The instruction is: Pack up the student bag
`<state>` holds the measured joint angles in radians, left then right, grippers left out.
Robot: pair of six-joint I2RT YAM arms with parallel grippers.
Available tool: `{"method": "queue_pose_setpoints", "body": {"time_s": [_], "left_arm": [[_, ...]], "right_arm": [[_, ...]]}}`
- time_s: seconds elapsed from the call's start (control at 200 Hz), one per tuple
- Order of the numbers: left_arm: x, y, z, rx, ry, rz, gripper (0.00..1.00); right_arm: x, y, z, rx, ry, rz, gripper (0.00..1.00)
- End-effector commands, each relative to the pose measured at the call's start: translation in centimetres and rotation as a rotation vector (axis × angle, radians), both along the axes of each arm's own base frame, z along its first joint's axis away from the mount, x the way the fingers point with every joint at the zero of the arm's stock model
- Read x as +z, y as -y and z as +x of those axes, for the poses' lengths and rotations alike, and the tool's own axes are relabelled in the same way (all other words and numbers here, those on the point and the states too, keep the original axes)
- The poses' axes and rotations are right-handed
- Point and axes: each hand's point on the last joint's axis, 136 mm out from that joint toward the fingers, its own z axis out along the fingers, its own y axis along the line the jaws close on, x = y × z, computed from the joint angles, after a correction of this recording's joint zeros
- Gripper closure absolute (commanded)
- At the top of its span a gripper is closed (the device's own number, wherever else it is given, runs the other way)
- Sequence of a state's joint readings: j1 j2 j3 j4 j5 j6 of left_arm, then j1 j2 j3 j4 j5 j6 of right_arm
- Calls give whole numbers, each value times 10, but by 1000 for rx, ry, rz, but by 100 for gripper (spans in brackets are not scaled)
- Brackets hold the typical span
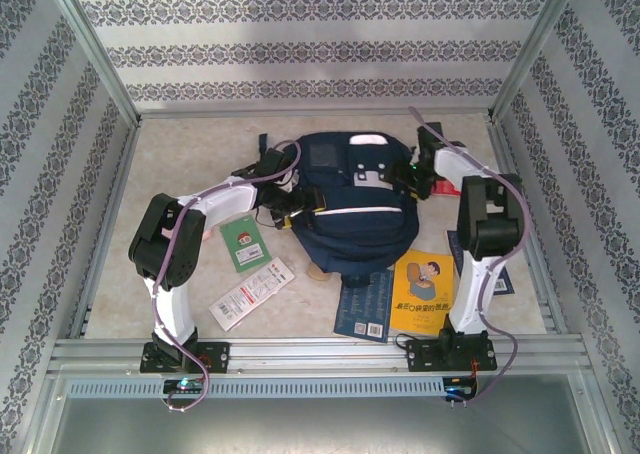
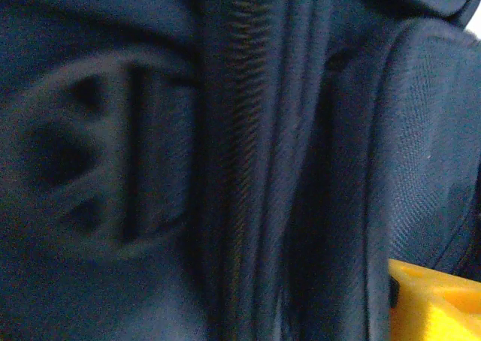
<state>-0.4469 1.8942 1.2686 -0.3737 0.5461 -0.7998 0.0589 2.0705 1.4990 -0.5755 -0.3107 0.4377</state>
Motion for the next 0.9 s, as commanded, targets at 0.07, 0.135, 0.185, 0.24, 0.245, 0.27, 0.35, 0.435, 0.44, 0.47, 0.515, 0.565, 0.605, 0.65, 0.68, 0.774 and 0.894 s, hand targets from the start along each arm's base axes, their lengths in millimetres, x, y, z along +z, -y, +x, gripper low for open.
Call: {"method": "queue_pose_setpoints", "body": {"time_s": [0.07,0.135,0.185,0.24,0.245,0.27,0.35,0.435,0.44,0.47,0.515,0.565,0.605,0.65,0.68,0.774,0.894], "left_arm": [[7,10,-6,-13,15,-41,13],[19,0,-5,-14,57,10,13],[33,-10,-2,-11,103,47,12],[48,-21,1,1,150,80,11],[49,-22,1,0,154,84,11],[56,-27,1,7,173,98,11],[75,-44,5,31,223,137,9],[91,-63,7,65,259,173,9],[92,-64,7,68,261,174,9],[98,-70,7,81,270,178,8],[104,-79,7,99,279,175,8],[111,-87,6,116,286,166,8],[116,-94,5,127,293,164,7],[121,-99,4,131,305,165,7],[123,-103,4,134,313,171,7],[125,-112,2,148,320,173,7],[122,-117,2,162,315,169,7]], "right_arm": [[15,-83,15,235,32,79,25],[42,-74,20,201,110,-16,22],[69,-58,19,136,168,-75,21],[99,-33,11,56,228,-155,19],[102,-31,10,49,233,-162,19],[113,-21,3,20,256,-185,17],[138,-7,-27,-32,298,-222,10],[135,1,-73,-85,250,-228,15],[134,2,-76,-88,246,-225,16],[128,2,-95,-102,223,-207,21],[116,-8,-123,-89,200,-145,26],[90,-25,-159,-42,135,-93,33],[76,-37,-186,1,83,-65,40],[62,-52,-213,59,38,-37,49],[53,-57,-229,87,15,-36,57],[30,-70,-263,181,-27,-55,87],[0,-71,-286,248,-138,-115,100]]}}
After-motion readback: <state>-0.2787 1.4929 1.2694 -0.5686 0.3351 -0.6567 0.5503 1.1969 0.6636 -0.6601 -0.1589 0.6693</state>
